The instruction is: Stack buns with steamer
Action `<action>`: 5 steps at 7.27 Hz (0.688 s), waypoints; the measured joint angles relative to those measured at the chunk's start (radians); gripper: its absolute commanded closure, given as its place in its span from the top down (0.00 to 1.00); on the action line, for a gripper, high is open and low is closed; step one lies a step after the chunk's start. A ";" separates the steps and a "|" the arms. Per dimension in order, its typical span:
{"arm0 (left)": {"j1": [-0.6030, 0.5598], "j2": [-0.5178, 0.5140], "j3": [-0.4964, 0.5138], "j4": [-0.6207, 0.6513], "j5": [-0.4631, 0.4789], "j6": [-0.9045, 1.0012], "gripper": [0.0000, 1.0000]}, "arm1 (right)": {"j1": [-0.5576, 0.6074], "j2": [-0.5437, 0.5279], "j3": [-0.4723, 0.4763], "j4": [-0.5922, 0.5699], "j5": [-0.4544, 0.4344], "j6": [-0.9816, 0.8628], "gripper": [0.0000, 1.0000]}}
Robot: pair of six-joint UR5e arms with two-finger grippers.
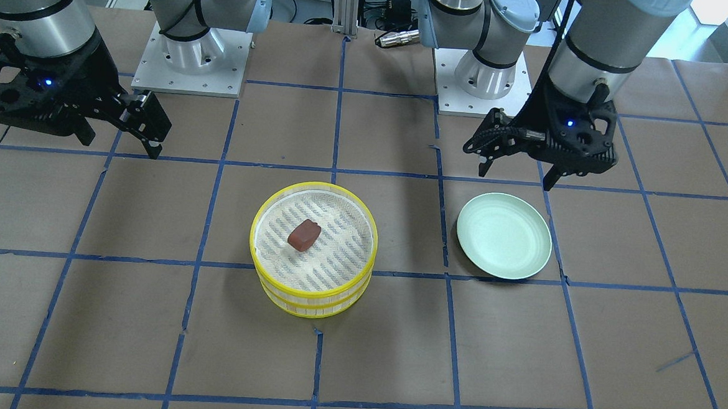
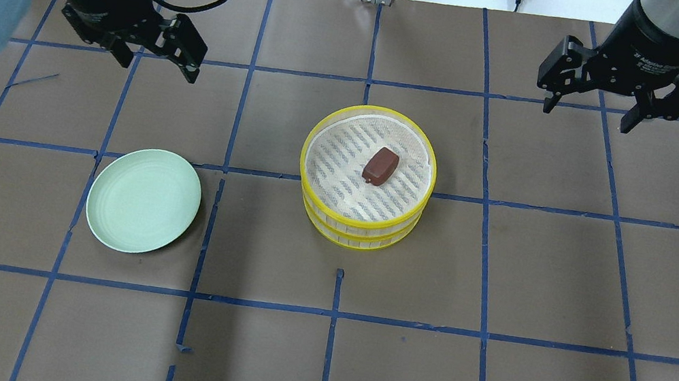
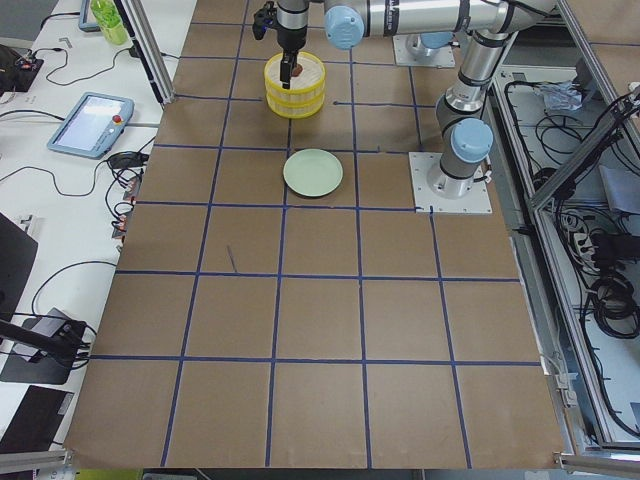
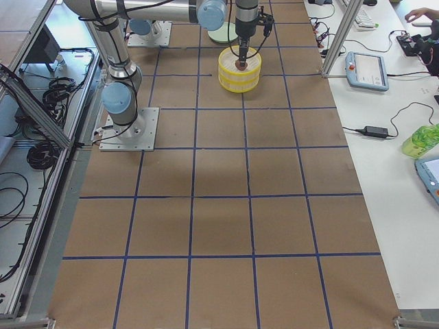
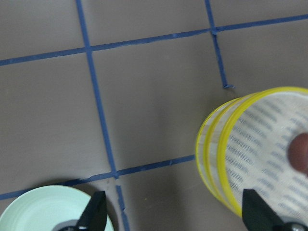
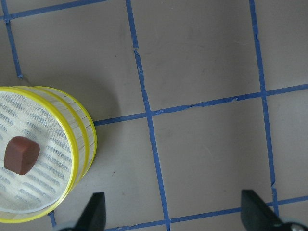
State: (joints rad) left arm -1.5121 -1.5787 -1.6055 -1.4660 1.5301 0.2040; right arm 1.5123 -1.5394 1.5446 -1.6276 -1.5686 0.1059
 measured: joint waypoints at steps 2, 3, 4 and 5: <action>0.015 0.018 0.015 -0.051 0.019 0.005 1.00 | 0.007 0.011 -0.048 0.044 -0.003 0.008 1.00; 0.017 0.022 0.016 -0.062 0.021 0.006 1.00 | 0.009 0.018 -0.060 0.059 -0.003 0.009 1.00; 0.017 0.024 0.016 -0.069 0.022 0.007 1.00 | 0.010 0.021 -0.064 0.066 -0.004 0.009 1.00; 0.018 0.027 0.016 -0.076 0.033 0.008 1.00 | 0.011 0.022 -0.065 0.068 -0.004 0.009 1.00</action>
State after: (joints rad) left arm -1.4943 -1.5516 -1.5893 -1.5422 1.5632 0.2119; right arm 1.5228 -1.5178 1.4794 -1.5592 -1.5723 0.1150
